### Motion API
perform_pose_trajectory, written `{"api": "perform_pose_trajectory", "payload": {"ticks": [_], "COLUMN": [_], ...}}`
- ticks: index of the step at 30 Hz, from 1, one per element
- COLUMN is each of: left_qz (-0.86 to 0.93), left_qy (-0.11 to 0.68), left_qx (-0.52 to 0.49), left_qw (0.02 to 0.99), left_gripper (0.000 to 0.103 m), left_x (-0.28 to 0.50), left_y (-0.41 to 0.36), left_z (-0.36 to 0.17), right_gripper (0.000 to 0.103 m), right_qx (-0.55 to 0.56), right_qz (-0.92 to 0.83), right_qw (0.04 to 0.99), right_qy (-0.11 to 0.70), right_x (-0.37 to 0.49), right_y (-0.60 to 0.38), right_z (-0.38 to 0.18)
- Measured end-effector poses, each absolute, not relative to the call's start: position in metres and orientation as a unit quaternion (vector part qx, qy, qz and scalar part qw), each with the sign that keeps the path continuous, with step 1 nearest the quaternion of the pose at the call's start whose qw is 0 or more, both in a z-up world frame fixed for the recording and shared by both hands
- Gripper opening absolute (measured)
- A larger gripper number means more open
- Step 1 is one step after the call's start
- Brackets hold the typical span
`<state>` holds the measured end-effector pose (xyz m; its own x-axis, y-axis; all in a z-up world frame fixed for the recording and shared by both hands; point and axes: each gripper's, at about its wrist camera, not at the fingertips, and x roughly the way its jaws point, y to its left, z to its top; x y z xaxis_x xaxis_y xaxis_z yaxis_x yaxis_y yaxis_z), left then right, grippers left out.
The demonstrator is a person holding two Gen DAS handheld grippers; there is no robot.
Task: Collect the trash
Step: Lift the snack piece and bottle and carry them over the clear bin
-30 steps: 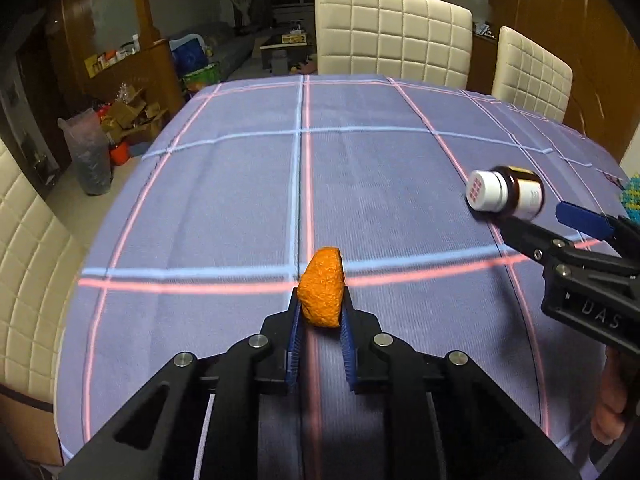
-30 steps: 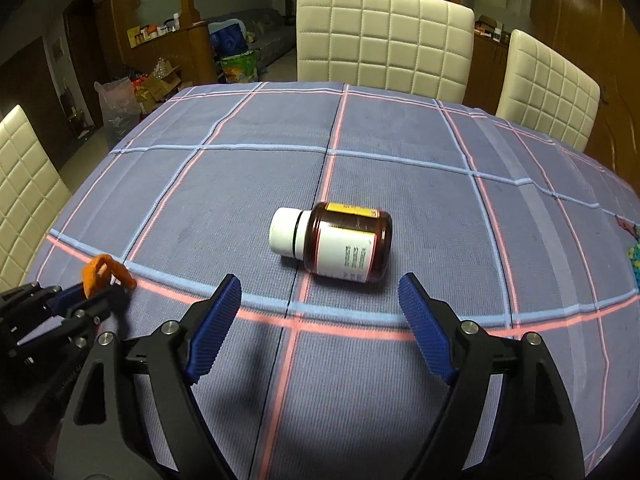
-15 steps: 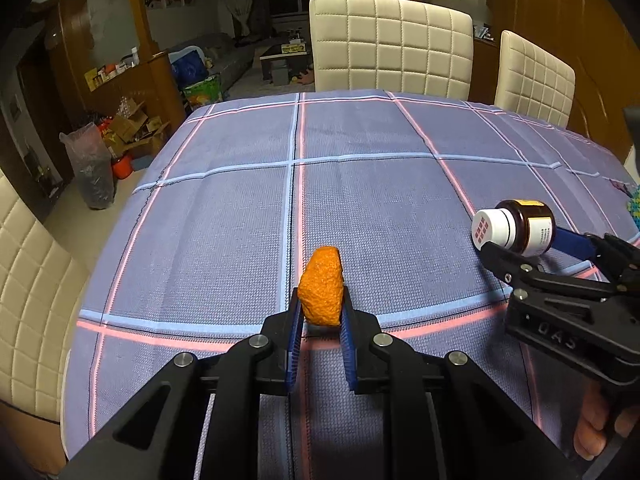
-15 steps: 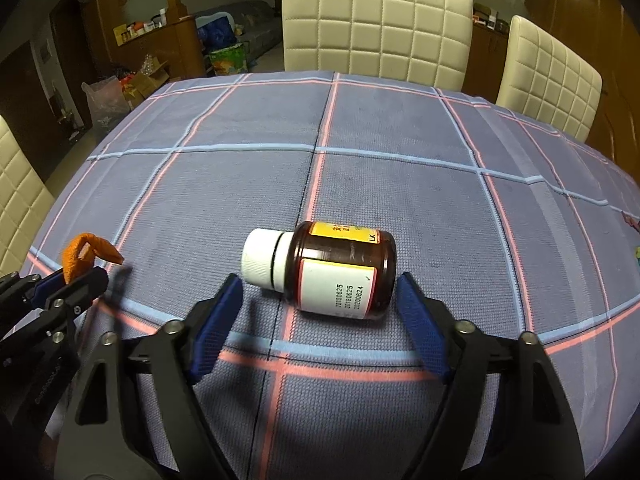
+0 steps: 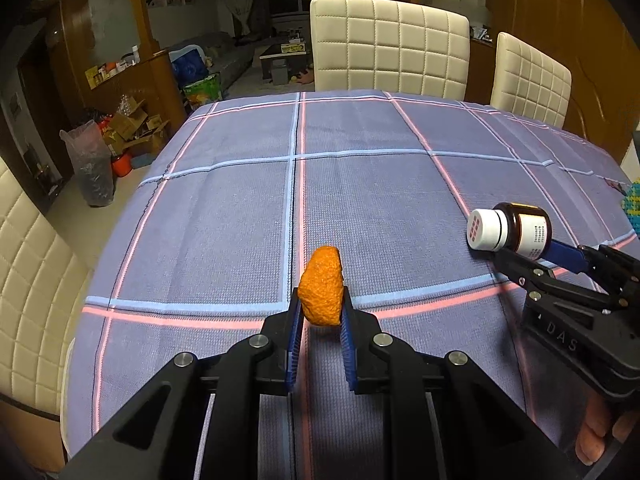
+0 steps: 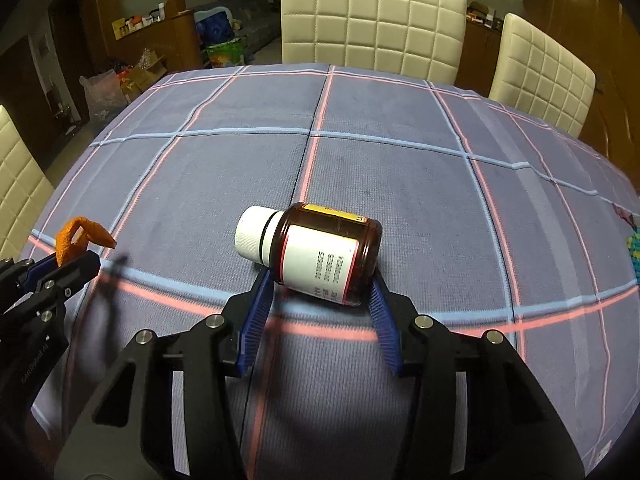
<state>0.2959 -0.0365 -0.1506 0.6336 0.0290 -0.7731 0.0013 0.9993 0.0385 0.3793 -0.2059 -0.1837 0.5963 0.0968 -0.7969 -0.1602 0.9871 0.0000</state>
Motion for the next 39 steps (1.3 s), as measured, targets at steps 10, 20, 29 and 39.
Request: {"api": "perform_pose_trajectory", "payload": {"ticks": [10,20,29,39], "left_qz": [0.019,0.051,0.075,0.109], "left_qy": [0.416,0.405,0.382,0.368], "left_qx": [0.003,-0.017,-0.030,-0.055], "left_qw": [0.909,0.913,0.921,0.922], "left_gripper": [0.017,0.017,0.017,0.017], "left_x": [0.261,0.207,0.166,0.130], "left_y": [-0.017,0.029,0.065,0.113], "left_z": [-0.140,-0.131,-0.116,-0.110], "right_gripper": [0.049,0.049,0.049,0.049], "right_qx": [-0.040,-0.073,-0.101,-0.132], "right_qz": [0.102,0.148,0.177,0.203], "right_qw": [0.895,0.893,0.894,0.891], "right_qy": [0.433,0.419,0.399,0.383], "right_x": [0.337,0.284,0.245,0.217], "right_y": [-0.184,-0.128,-0.083,-0.033], "right_z": [-0.163,-0.148,-0.130,-0.120]}}
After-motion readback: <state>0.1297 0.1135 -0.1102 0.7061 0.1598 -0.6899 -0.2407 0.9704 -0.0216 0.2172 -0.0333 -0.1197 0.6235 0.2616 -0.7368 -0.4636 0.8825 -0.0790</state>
